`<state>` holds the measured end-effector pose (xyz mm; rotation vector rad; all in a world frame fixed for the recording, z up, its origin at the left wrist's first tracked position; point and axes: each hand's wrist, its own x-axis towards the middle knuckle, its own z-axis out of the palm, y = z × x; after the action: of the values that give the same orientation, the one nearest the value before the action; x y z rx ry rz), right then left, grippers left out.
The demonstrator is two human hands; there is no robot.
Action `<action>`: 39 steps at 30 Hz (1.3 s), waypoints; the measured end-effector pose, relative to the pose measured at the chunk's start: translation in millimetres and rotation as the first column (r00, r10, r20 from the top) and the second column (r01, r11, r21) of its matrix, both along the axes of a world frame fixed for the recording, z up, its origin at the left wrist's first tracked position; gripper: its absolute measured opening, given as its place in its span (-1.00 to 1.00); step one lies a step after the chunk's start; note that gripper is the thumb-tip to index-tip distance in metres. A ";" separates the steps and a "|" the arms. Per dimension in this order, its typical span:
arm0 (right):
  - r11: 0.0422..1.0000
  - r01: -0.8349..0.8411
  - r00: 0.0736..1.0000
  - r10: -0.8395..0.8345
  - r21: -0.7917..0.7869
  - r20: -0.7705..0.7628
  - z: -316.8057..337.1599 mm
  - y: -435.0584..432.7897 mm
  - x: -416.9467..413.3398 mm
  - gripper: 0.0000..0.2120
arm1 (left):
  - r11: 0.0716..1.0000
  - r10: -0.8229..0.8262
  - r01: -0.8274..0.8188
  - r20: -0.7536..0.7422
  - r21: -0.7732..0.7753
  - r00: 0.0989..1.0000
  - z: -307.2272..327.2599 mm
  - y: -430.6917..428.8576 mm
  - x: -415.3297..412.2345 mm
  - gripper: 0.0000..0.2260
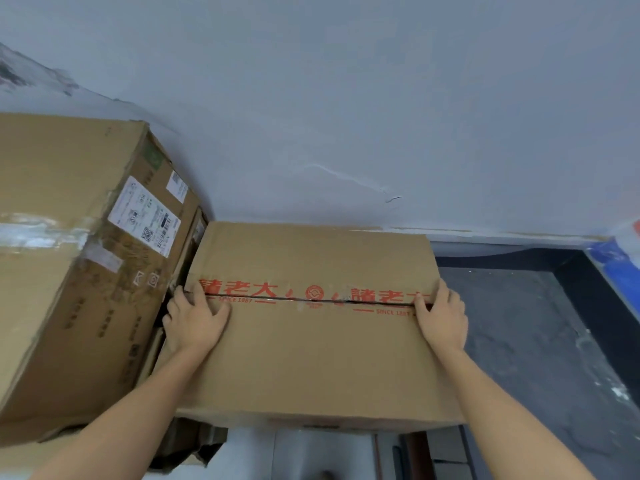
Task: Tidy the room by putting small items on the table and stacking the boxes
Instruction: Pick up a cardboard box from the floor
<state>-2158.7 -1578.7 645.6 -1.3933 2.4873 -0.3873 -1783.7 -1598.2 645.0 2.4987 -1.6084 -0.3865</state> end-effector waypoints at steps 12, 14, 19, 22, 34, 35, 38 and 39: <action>0.976 -0.208 0.973 0.198 -0.072 -0.119 15.2 38.1 45.2 -0.40 | 0.998 -0.058 0.058 0.004 0.003 0.998 0.1 5.3 4.9 -0.42; 0.972 -0.235 0.967 0.232 -0.020 -0.102 15.4 52.4 61.7 -0.39 | 0.997 -0.074 0.074 -0.009 0.006 0.997 1.8 5.7 5.4 -0.42; 0.982 -0.184 0.978 0.188 0.045 -0.086 8.7 97.5 82.8 -0.42 | 0.994 -0.111 0.112 -0.046 0.004 0.993 14.8 6.0 -1.5 -0.44; 0.996 -0.087 0.995 0.088 0.023 -0.056 2.2 131.4 84.6 -0.36 | 0.983 -0.178 0.173 -0.083 -0.063 0.981 22.5 12.3 -24.4 -0.50; 0.709 0.700 0.714 -0.687 -0.092 0.139 -11.0 296.6 16.3 -0.41 | 0.414 -0.856 0.898 -0.398 -0.148 0.329 33.2 114.9 -262.4 -0.53; 0.672 0.736 0.677 -0.724 -0.085 0.136 -10.6 306.6 11.7 -0.40 | 0.349 -0.877 0.922 -0.406 -0.166 0.258 32.0 125.0 -274.6 -0.54; 0.562 0.826 0.562 -0.814 -0.048 0.149 -7.2 340.1 15.2 -0.39 | 0.142 -0.896 0.979 -0.438 -0.145 0.065 21.0 157.7 -300.1 -0.57; 0.518 0.854 0.519 -0.840 -0.049 0.160 -6.6 352.1 19.8 -0.41 | 0.066 -0.888 0.992 -0.460 -0.109 0.009 16.4 170.0 -307.1 -0.56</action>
<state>-2138.9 -1226.6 639.0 -0.0012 2.8971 -0.7827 -2090.8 -1428.1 661.4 0.6515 -2.8825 -1.2130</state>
